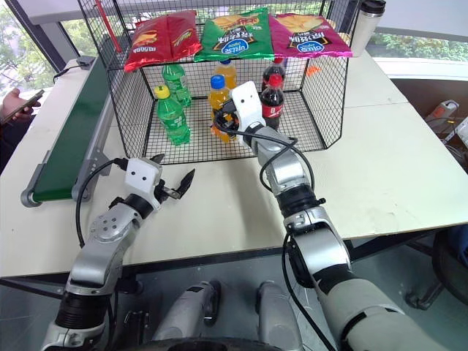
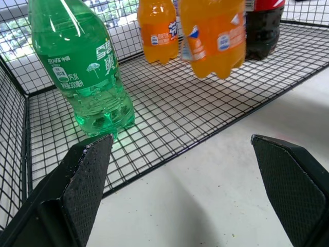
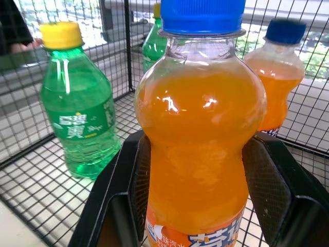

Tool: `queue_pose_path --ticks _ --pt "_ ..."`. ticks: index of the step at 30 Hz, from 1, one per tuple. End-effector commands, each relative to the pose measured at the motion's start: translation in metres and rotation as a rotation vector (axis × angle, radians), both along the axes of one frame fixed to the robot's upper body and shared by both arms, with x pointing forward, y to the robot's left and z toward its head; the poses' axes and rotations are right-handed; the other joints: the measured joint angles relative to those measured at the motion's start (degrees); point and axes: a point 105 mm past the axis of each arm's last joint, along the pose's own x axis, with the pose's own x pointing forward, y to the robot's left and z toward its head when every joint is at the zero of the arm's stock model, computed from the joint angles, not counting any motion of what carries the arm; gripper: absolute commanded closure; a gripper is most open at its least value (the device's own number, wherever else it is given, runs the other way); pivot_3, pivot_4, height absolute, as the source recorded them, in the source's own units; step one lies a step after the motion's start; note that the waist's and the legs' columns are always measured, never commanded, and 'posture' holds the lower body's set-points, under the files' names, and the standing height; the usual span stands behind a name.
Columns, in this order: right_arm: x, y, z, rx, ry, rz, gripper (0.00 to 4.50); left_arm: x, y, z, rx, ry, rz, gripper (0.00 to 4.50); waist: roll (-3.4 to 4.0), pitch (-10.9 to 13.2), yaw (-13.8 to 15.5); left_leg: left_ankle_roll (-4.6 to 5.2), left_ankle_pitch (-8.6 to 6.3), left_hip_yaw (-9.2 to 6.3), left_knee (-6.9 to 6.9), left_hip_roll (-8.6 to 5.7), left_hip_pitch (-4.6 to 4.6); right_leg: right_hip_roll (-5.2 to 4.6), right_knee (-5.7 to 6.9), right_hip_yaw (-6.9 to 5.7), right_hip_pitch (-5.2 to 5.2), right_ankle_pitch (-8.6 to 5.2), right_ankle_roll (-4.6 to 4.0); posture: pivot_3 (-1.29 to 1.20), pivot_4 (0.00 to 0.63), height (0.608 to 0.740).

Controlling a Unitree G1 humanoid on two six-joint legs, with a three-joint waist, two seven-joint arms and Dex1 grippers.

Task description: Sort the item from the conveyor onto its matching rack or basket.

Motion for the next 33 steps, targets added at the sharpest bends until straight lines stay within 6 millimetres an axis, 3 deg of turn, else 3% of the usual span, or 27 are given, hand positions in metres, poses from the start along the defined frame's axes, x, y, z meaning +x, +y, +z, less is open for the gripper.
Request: queue_pose_path --ticks 1,13,14,17,27,33 --pt "0.004 0.002 0.032 0.030 -0.119 0.000 2.48 -0.002 -0.005 0.017 -0.022 -0.050 -0.013 0.04 0.00 0.00 0.01 0.00 0.00 0.00 0.00 0.00 0.00 0.00 0.00 0.00 0.00 0.00 0.00 0.00 0.150 0.739" --pt "0.018 -0.007 0.024 0.054 -0.098 -0.066 2.48 -0.003 -0.008 0.015 -0.028 -0.024 -0.042 0.04 0.02 0.01 -0.23 0.00 0.00 -0.01 -0.02 0.00 0.00 0.02 0.01 0.01 -0.01 0.00 0.00 0.00 0.150 0.739" --pt "0.018 -0.007 0.024 0.065 -0.092 -0.063 1.43 -0.003 -0.008 0.015 -0.026 -0.024 -0.045 0.00 0.02 0.01 -0.24 -0.01 0.00 -0.01 -0.02 0.00 0.00 0.02 0.01 0.01 -0.01 0.00 0.00 0.00 0.150 0.739" --pt "0.017 -0.006 0.027 0.069 -0.102 -0.060 0.03 -0.003 -0.009 0.015 -0.025 -0.023 -0.049 0.00 0.02 0.01 -0.25 -0.01 0.00 -0.01 -0.02 0.01 0.02 0.03 0.02 0.01 -0.01 0.00 0.00 0.00 0.150 0.739" --pt "0.010 -0.007 0.046 0.087 -0.163 -0.039 0.03 -0.003 -0.010 0.013 -0.027 -0.014 -0.050 0.00 0.03 0.00 -0.21 -0.01 0.00 -0.01 -0.02 0.01 0.05 0.02 0.03 0.02 0.02 0.00 0.00 0.00 0.150 0.739" --pt "0.008 -0.027 0.060 0.086 -0.205 -0.088 0.03 0.000 -0.012 0.014 -0.040 -0.024 -0.047 0.00 0.03 0.00 -0.03 -0.01 0.00 -0.01 -0.01 0.00 0.05 0.01 0.03 0.02 0.02 0.00 0.00 0.00 0.150 0.739"
